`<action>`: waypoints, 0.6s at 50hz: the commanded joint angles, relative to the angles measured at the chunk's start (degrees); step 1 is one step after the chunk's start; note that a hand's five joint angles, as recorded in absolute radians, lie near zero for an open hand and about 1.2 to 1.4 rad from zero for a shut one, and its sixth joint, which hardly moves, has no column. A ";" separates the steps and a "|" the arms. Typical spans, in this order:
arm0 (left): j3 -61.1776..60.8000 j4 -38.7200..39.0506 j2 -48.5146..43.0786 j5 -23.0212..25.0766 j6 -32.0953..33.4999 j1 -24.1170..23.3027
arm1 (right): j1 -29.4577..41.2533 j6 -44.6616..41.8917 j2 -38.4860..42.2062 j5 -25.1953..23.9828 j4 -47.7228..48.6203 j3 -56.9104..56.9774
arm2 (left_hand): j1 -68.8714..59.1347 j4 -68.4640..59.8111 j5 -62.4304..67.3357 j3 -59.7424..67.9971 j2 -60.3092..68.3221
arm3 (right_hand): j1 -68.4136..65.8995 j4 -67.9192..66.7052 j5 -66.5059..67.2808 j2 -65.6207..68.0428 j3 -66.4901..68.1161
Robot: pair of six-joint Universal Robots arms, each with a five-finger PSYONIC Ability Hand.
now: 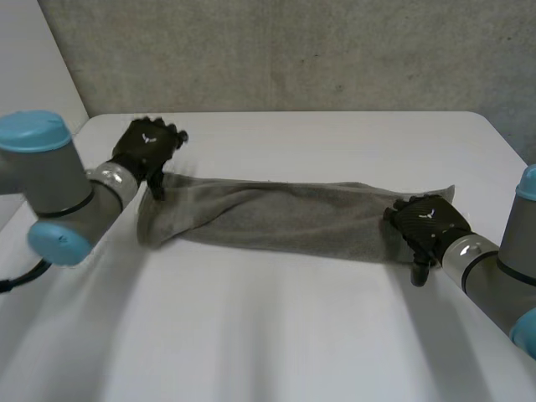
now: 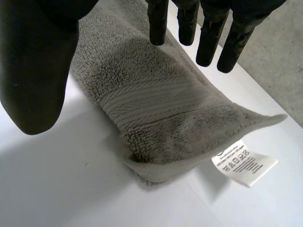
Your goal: Fold the towel.
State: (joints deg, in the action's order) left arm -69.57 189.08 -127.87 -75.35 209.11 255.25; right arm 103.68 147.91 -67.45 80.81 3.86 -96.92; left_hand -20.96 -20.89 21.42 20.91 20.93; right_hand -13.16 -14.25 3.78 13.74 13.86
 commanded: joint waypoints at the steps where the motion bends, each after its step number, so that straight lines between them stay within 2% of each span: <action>1: -14.26 0.67 7.54 7.14 -2.75 0.86 | -1.37 0.27 1.00 1.19 3.60 -0.64 | 1.50 1.42 -11.95 -1.44 -1.47 | -4.97 -3.89 4.36 4.40 4.27; 7: -19.28 3.75 7.63 7.06 -2.66 0.77 | -2.51 1.67 0.74 4.88 4.67 -1.43 | 1.33 1.26 -11.79 -1.27 -1.30 | -10.21 -9.12 9.59 9.63 9.51; 16: -20.79 7.80 5.52 7.41 -2.31 0.68 | -3.39 5.90 0.92 4.89 4.67 -1.61 | -4.73 -4.80 -5.73 4.78 4.76 | -15.26 -14.17 14.64 14.68 14.56; 21: -18.42 8.32 1.84 7.15 -2.13 0.60 | -3.39 9.05 3.11 4.71 4.67 -0.56 | -8.92 -9.00 -1.53 8.98 8.95 | -18.95 -17.86 18.33 18.37 18.25; 30: -12.96 8.15 -2.12 6.80 -2.13 1.04 | -3.39 10.29 6.45 4.80 4.67 1.29 | -9.27 -9.34 -1.19 9.33 9.30 | -18.79 -17.70 18.17 18.21 18.09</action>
State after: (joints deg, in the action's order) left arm -85.96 197.46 -127.69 -68.39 207.02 255.95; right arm 100.26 157.62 -63.25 85.55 8.55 -96.98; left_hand -33.49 -33.42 33.54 33.34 33.49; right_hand -31.59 -31.46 21.76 31.11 31.37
